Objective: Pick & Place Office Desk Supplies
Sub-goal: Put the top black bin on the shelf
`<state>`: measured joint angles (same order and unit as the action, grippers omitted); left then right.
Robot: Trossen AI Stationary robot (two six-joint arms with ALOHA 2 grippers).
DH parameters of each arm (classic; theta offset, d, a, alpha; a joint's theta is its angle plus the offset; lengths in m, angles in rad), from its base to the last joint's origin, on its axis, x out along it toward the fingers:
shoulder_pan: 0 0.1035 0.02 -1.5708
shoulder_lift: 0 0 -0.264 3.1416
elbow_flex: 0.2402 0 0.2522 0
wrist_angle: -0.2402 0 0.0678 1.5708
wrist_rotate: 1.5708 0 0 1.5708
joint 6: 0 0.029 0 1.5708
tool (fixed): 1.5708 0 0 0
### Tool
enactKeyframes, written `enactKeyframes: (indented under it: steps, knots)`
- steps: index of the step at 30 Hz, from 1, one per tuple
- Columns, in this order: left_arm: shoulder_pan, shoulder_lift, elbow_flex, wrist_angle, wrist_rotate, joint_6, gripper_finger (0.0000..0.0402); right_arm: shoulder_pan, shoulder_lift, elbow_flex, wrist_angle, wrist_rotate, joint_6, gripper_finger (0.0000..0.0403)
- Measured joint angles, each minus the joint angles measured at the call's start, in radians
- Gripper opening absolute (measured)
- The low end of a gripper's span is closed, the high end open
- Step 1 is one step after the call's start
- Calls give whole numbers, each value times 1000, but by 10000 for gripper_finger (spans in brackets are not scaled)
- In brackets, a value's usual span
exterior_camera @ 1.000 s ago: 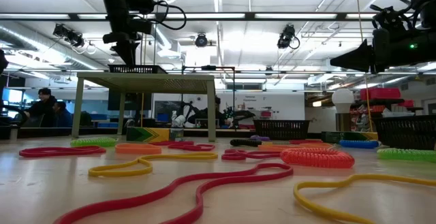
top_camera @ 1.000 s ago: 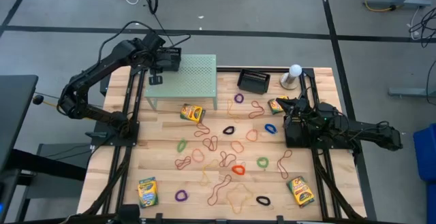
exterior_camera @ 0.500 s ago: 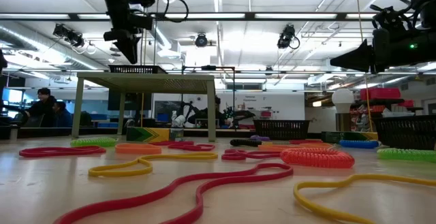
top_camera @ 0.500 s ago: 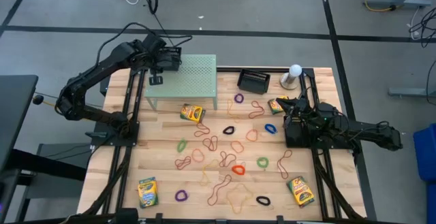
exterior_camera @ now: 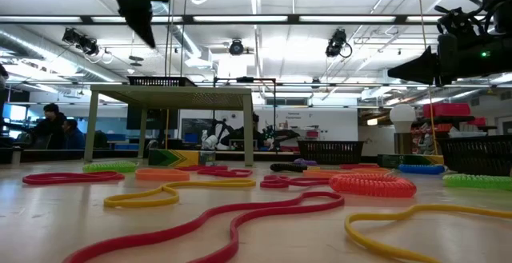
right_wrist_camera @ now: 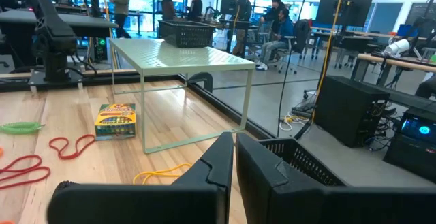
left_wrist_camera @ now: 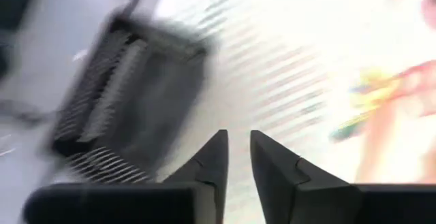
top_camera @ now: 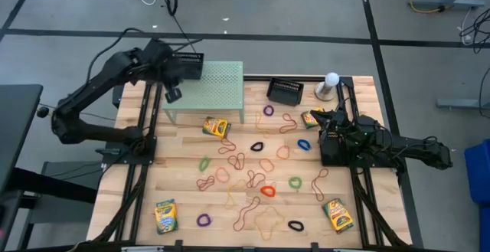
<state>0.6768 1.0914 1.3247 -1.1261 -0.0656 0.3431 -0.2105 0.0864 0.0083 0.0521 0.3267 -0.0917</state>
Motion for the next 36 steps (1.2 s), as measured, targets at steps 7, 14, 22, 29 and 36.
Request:
enactKeyframes:
  steps: [7,14,22,29,36]
  knots:
    - [-160,-62,-1,171,60,-144,6,0,0,0,0,0,0,30]
    - [-340,-63,-193,577,67,-217,6,0,0,0,0,0,0,30]
    - [-486,46,-566,1389,65,-315,7,0,0,0,0,0,0,30]
    - [-488,234,-574,1541,83,-331,17,0,0,0,0,0,0,30]
    - [-494,374,-634,1861,231,-289,5,0,0,0,0,0,0,30]
